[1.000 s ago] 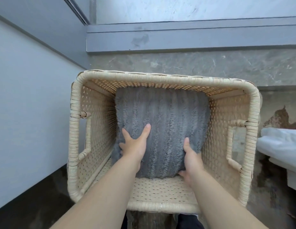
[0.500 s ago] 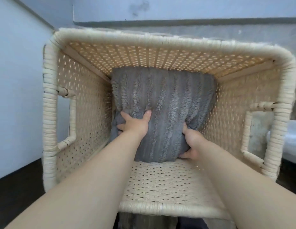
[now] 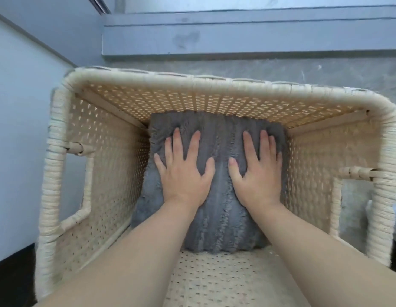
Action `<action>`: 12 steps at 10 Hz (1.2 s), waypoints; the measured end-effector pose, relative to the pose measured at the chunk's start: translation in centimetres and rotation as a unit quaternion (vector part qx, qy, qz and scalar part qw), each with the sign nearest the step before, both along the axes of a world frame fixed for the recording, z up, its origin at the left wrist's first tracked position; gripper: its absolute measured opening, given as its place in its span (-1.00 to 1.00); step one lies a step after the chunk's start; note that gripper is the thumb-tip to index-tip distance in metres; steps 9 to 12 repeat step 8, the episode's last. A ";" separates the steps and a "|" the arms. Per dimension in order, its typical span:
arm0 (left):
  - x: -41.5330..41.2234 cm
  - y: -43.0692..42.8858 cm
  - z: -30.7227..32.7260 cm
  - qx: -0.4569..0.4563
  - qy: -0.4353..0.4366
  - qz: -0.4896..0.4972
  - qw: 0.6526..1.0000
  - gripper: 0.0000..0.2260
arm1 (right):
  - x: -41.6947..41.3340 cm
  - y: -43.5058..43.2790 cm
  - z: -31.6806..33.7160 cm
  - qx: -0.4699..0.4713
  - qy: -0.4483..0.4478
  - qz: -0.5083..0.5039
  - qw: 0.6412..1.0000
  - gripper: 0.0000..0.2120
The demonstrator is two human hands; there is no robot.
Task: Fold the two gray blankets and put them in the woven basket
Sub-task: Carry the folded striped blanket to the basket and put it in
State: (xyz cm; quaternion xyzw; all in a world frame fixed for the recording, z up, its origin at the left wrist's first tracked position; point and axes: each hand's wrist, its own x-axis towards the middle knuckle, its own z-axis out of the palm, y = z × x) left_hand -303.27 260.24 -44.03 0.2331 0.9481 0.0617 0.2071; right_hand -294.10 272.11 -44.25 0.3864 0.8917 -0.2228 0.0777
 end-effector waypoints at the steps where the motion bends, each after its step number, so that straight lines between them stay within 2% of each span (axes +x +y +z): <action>1: -0.1 0.2 -4.4 -0.009 0.011 0.010 1.000 -0.41 | -0.4 -0.2 -4.3 -0.004 -0.011 -0.010 1.000 -0.30; 4: -0.9 0.3 -10.9 0.063 0.066 0.016 0.996 -0.43 | -1.7 0.1 -10.5 0.021 0.013 -0.027 0.999 -0.33; 5: -1.2 0.5 -9.0 0.039 0.026 0.028 0.999 -0.41 | -1.9 0.5 -9.0 -0.006 -0.029 -0.014 0.999 -0.31; 6: -1.1 0.3 -5.4 -0.004 -0.039 0.013 0.999 -0.43 | -1.9 0.4 -5.4 -0.038 -0.105 0.000 0.994 -0.38; 7: -2.4 0.2 0.7 -0.017 -0.139 0.007 0.990 -0.44 | -2.4 -0.1 0.7 -0.075 -0.159 -0.041 0.984 -0.39; 8: -2.3 -1.1 9.7 -0.002 -0.166 -0.001 0.986 -0.46 | -1.5 -1.2 8.8 -0.128 -0.165 -0.115 0.971 -0.40; 12: -2.3 -1.1 9.7 -0.002 -0.166 -0.001 0.986 -0.46 | -1.5 -1.2 8.8 -0.128 -0.165 -0.115 0.971 -0.40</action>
